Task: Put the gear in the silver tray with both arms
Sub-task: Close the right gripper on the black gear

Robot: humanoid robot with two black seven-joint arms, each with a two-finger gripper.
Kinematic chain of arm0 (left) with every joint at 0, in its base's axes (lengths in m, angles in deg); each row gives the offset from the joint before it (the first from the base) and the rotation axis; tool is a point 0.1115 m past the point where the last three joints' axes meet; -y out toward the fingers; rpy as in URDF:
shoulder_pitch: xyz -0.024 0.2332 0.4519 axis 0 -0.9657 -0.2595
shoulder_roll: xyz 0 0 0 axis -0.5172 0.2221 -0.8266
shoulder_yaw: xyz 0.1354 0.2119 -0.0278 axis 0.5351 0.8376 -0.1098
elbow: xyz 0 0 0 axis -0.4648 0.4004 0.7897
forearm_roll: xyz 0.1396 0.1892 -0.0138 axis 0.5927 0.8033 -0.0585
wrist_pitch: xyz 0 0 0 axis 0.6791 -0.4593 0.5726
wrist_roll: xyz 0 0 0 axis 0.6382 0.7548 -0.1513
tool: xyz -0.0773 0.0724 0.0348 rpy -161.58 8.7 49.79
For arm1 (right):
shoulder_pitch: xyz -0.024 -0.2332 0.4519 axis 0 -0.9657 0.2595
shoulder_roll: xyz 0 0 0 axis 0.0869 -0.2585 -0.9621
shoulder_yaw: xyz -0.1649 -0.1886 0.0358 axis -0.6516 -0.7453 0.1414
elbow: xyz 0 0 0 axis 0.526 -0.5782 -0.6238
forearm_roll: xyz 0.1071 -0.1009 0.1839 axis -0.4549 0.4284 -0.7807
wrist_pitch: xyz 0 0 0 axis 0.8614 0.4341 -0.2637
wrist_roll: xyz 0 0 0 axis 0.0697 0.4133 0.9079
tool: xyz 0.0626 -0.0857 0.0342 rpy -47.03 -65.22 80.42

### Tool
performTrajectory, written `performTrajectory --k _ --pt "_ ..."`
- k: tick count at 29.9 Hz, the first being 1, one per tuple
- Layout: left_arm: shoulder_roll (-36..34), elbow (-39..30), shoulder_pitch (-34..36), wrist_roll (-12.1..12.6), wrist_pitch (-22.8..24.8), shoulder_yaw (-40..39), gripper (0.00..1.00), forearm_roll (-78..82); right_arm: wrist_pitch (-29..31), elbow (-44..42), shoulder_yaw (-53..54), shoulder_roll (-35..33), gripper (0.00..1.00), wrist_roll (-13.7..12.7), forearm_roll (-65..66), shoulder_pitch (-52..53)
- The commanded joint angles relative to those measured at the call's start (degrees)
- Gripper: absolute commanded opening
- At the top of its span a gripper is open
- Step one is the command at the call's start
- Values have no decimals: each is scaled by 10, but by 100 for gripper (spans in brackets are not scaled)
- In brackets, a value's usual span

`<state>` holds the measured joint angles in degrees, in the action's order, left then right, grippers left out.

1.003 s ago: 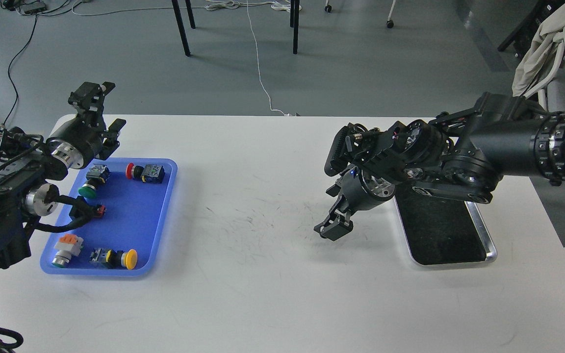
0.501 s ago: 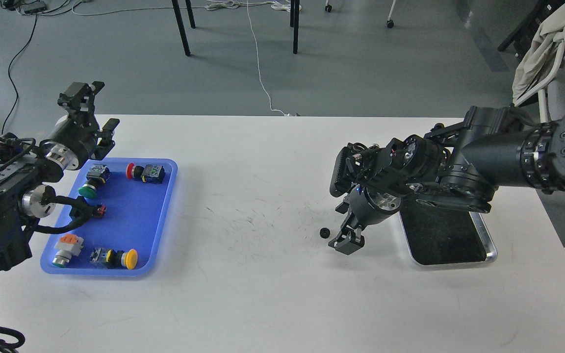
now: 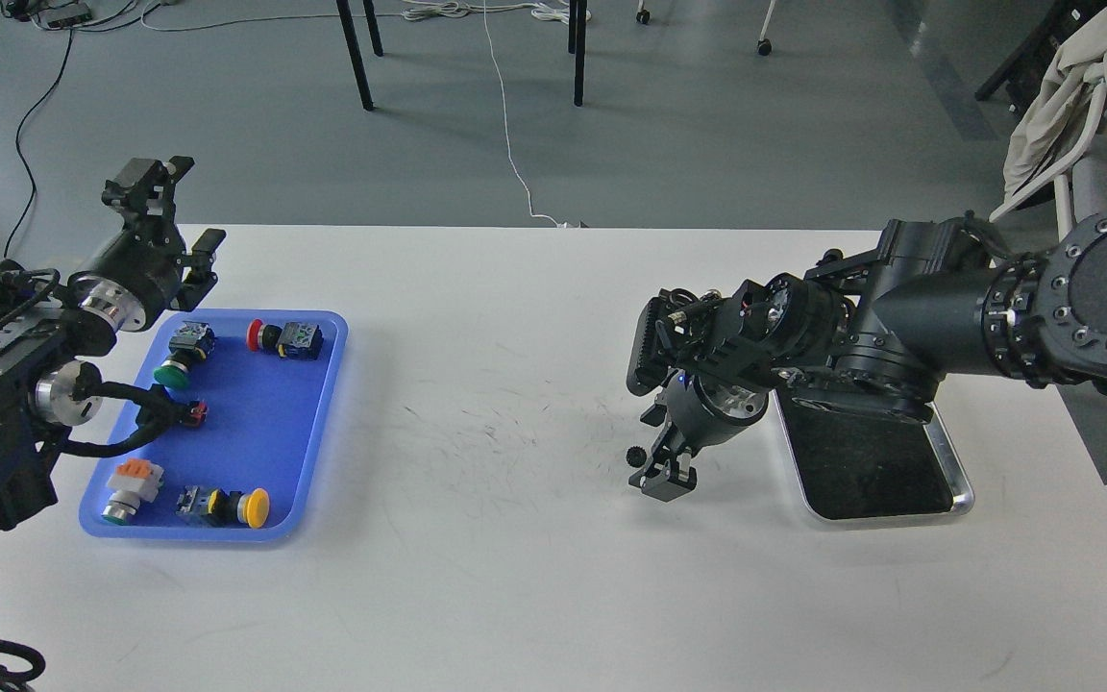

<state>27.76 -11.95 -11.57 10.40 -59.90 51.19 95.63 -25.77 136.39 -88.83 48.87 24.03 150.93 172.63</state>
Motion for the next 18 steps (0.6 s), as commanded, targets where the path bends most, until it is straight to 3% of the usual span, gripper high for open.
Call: performTrajectory --k 1,12,18 --pt "0 0 0 0 0 1 95 0 1 -1 -1 3 64 0 1 0" --pt "-1 0 0 -2 1 0 95 -2 2 -14 -1 3 60 0 1 -11" --pt "0 0 0 -2 1 0 95 -2 2 -15 -1 3 51 0 1 -10"
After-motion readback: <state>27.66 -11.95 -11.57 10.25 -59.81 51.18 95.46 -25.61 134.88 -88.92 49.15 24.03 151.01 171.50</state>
